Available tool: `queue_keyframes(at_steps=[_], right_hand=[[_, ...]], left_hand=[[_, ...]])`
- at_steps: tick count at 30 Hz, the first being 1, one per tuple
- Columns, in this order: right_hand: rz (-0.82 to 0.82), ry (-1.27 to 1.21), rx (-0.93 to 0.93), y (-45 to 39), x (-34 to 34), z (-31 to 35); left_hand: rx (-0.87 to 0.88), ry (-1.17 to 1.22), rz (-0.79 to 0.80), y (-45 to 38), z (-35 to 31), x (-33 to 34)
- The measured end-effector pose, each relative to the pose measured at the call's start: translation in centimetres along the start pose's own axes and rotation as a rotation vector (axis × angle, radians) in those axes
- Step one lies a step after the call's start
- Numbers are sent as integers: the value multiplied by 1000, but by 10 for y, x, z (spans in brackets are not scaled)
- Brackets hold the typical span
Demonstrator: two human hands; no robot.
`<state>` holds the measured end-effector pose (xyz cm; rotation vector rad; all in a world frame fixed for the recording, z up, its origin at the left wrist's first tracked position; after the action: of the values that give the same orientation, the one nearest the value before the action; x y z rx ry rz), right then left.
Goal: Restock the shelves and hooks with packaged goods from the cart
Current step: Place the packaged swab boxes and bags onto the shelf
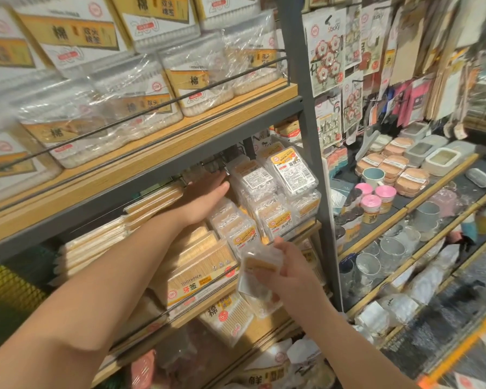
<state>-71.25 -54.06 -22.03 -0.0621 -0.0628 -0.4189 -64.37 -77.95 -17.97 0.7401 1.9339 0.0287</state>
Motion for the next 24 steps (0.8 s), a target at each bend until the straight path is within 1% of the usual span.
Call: queue_keyframes(at_steps=[1, 4, 6, 7, 9, 11, 13, 15, 20, 22, 24], right_hand=[[-28, -24, 1, 0, -5, 1], [-37, -70, 9, -3, -11, 2], [-59, -71, 4, -5, -14, 2], [-71, -75, 5, -5, -16, 1], [-94, -80, 16, -5, -20, -2], [-96, -43, 18, -4, -22, -3], [-95, -18, 22, -4, -24, -5], [-99, -15, 26, -6, -26, -5], [-121, -33, 21, -12, -33, 1], [-133, -37, 27, -14, -35, 1], [-126, -54, 32, -15, -33, 0]], left_hand=[[49, 20, -51, -1, -10, -4], [276, 109, -223, 6, -64, -28], [364, 80, -240, 13, -88, -37], [360, 19, -207, 11, -90, -33], [247, -89, -96, 3, -82, -17], [116, -52, 30, 1, -73, -5], [127, -34, 67, 0, -74, 1], [159, -46, 32, 0, -77, -1], [137, -20, -79, -1, -70, -9], [186, 23, -133, 2, -72, -12], [213, 128, -225, 5, -72, -21]])
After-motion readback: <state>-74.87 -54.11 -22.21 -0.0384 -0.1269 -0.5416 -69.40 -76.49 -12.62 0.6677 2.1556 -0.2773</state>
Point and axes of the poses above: each hand's wrist, its own y-axis away from the middle knuckle, its own x-axis out of the palm, z = x × y, the point moved 8 cm from there along -y, towards the middle knuckle, and after that the axes turned 8 degrees about -x, right-handed, at the moved point
